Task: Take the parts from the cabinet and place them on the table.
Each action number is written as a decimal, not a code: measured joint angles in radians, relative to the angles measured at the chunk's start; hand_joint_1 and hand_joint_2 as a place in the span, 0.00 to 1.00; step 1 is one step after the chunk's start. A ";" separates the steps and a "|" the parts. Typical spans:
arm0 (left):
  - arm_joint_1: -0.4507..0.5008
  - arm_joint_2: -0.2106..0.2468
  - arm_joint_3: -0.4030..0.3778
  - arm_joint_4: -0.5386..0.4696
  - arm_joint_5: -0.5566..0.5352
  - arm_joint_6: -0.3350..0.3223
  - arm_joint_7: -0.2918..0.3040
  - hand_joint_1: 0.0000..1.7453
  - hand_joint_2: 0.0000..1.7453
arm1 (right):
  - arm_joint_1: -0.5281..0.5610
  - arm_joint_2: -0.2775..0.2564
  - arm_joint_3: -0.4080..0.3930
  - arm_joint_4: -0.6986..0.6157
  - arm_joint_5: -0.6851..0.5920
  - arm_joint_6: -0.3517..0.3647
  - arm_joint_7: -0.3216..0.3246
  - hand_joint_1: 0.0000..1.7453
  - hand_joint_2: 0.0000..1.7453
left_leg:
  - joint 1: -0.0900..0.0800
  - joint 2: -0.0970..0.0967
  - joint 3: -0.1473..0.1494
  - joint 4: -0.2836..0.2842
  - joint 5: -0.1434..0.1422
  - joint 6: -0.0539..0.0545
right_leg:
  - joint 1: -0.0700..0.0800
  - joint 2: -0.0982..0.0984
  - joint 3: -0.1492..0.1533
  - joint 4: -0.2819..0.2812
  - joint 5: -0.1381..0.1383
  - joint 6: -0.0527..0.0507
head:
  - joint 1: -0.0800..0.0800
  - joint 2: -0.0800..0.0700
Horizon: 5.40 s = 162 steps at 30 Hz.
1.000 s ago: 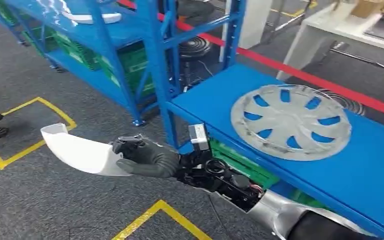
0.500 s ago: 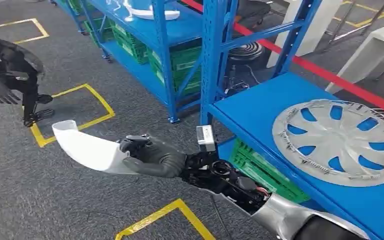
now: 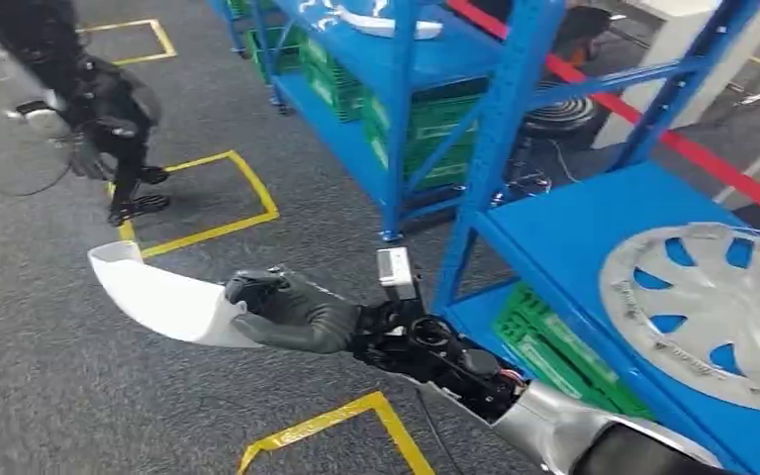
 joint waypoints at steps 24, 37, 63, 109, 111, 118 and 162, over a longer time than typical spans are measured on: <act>0.002 -0.019 0.000 0.001 0.003 0.004 0.015 0.00 1.00 | -0.005 -0.002 0.001 0.035 -0.007 -0.003 0.011 1.00 1.00 | 0.008 -0.047 -0.123 0.246 -0.087 -0.030 | -0.004 0.060 -0.026 -0.008 0.029 -0.036 | -0.009 0.000; -0.001 -0.012 0.000 0.001 0.040 0.008 0.027 0.00 1.00 | 0.004 -0.002 0.008 0.040 -0.008 0.001 0.014 1.00 1.00 | 0.000 -0.070 0.017 -0.013 0.000 0.029 | -0.006 0.102 -0.169 0.348 -0.156 0.015 | 0.023 0.000; 0.002 -0.029 0.000 0.002 0.063 0.019 0.034 0.00 1.00 | -0.006 0.004 0.016 0.043 -0.023 -0.001 0.039 1.00 1.00 | 0.008 -0.027 0.011 -0.010 0.002 0.012 | -0.009 0.017 -0.007 0.015 -0.015 0.013 | 0.002 0.000; 0.006 -0.032 0.000 0.003 0.047 0.014 0.027 0.00 1.00 | -0.013 0.011 0.043 0.057 -0.037 -0.001 0.052 1.00 1.00 | 0.009 -0.134 -0.006 -0.001 0.003 -0.017 | -0.015 0.139 -0.015 -0.005 0.022 -0.031 | 0.025 0.000; 0.001 -0.031 0.000 0.003 0.047 0.014 0.027 0.00 1.00 | -0.013 0.013 0.043 0.057 -0.037 0.000 0.050 1.00 1.00 | 0.005 -0.072 -0.072 0.132 -0.073 -0.023 | -0.013 0.116 -0.016 -0.008 0.023 -0.039 | -0.001 0.000; 0.000 -0.026 0.000 0.003 0.047 0.016 0.032 0.00 1.00 | -0.008 0.014 0.045 0.058 -0.037 0.001 0.054 1.00 1.00 | 0.012 0.000 0.003 0.015 0.010 -0.031 | -0.010 0.031 -0.010 -0.004 0.011 -0.028 | -0.012 0.000; 0.001 -0.031 0.000 0.004 0.030 0.014 0.031 0.00 1.00 | 0.003 0.011 0.052 0.048 -0.044 -0.006 0.066 1.00 1.00 | -0.001 -0.068 0.028 -0.018 -0.005 0.026 | -0.009 0.105 -0.126 0.233 -0.066 0.002 | 0.031 0.000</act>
